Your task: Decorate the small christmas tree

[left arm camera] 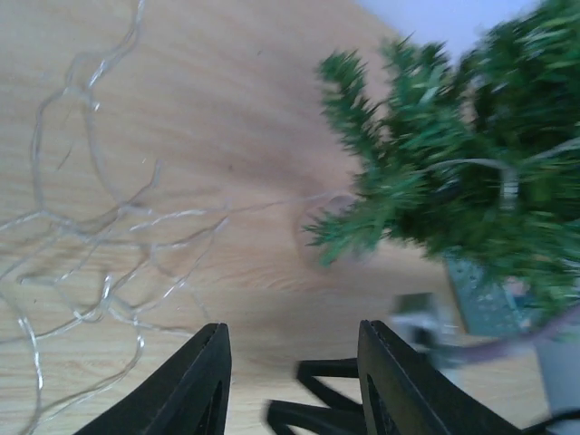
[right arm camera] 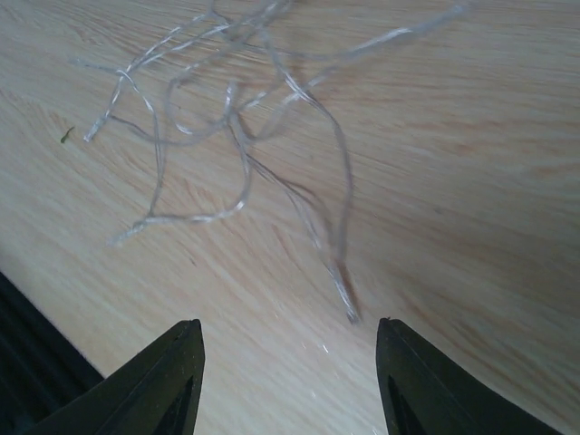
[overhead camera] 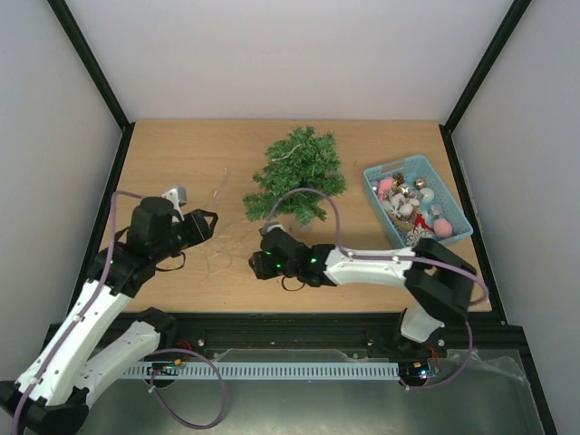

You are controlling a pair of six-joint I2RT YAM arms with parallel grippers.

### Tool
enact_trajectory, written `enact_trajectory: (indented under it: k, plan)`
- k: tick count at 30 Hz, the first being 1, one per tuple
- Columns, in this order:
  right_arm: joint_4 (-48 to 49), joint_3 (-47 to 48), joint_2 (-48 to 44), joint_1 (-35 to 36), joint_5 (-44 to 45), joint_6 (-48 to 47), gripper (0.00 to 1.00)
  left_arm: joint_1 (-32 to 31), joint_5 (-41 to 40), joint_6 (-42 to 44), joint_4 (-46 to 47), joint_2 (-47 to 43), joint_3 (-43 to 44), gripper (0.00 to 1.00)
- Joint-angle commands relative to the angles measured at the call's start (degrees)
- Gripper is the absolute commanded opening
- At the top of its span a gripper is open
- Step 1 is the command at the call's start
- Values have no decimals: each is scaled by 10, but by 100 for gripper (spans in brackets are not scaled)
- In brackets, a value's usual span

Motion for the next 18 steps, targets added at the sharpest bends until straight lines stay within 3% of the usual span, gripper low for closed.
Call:
enact_trajectory:
  k: [1, 10, 18]
  plan:
    - [14, 70, 85, 17, 47, 12, 54, 3, -5, -12, -45, -29, 39, 42]
    - [-43, 209, 236, 19, 81, 36, 56, 3, -4, -5, -53, -52, 58, 43]
    - [-42, 206, 252, 19, 89, 58, 57, 4, -5, 1, -59, -61, 67, 43]
